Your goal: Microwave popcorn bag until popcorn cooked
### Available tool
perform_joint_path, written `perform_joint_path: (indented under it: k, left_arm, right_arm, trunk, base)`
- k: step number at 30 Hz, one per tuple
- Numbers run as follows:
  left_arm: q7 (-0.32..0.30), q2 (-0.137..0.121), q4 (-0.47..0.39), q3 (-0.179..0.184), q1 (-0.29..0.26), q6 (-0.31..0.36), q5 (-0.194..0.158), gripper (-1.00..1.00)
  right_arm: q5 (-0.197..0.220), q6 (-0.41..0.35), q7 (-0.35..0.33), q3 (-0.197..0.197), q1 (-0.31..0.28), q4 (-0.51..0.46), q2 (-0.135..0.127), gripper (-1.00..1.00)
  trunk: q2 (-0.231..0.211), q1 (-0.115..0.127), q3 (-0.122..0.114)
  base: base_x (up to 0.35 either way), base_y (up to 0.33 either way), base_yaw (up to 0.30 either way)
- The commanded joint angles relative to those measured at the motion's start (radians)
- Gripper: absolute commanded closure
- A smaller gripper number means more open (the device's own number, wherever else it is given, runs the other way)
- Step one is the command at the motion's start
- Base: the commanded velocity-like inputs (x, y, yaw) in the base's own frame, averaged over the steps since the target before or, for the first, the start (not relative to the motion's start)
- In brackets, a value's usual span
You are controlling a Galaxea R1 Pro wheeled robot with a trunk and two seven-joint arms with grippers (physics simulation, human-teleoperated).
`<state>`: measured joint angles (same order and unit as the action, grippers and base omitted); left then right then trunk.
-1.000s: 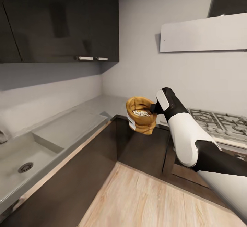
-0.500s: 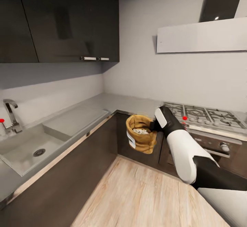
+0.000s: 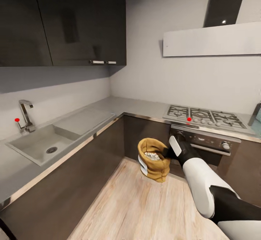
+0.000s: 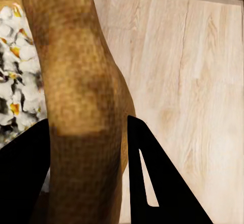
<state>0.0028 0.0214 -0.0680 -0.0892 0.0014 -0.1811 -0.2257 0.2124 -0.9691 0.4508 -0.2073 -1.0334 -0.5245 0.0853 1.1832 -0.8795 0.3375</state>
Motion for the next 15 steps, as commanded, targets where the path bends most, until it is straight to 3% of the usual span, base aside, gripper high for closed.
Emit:
perform_joint_path:
  k: [1,11,15]
  left_arm:
    - [0.000,0.000,-0.001,-0.008,0.000,-0.001,0.002,-1.00]
    - [0.000,0.000,-0.001,-0.009,0.000,0.000,0.002,-1.00]
    - [0.000,0.000,-0.001,-0.009,0.000,0.000,0.002,-1.00]
  right_arm:
    - [0.018,0.014,0.003,-0.005,0.001,-0.001,-0.007,1.00]
    - [0.014,0.054,-0.003,-0.003,0.036,0.039,-0.016,1.00]
    - [0.017,0.055,0.000,-0.001,0.036,0.044,-0.022,1.00]
  trunk:
    - [0.001,0.000,0.001]
    - [0.001,0.000,0.001]
    - [0.001,0.000,0.001]
  base:
    - [-0.054,0.000,0.000]
    - [-0.005,0.000,-0.002]
    - [0.000,0.000,-0.186]
